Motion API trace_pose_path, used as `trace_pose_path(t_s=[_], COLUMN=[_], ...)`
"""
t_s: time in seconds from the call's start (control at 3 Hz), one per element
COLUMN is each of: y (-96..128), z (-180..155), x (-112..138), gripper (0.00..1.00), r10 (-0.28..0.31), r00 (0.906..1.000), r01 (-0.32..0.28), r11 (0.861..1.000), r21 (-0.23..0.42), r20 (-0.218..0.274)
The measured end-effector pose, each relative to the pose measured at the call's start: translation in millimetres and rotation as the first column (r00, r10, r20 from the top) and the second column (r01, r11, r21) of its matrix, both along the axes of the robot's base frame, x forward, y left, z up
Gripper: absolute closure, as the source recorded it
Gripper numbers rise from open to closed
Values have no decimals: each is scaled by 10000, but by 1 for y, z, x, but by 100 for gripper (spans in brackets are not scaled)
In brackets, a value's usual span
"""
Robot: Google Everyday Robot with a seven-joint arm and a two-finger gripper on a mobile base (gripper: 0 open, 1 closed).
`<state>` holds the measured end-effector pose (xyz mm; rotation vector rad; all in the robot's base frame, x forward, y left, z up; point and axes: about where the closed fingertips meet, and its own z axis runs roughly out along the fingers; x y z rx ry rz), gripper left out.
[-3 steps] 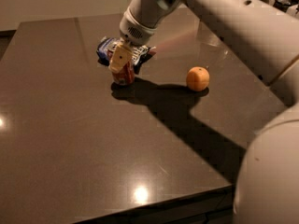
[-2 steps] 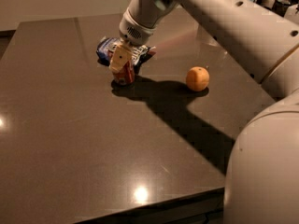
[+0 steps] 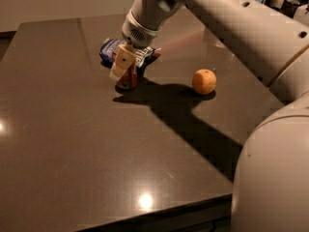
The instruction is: Move coke can near blue chip bag
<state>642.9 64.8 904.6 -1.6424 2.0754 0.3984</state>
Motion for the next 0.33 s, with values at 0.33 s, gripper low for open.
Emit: trace_pose_path(t_s=[0.33], y=[0], z=[0], x=[0], gripper=[0], r10=[7], r00=[10000], r01=[-7], r11=[10000], r21=[-2], r20=[-6])
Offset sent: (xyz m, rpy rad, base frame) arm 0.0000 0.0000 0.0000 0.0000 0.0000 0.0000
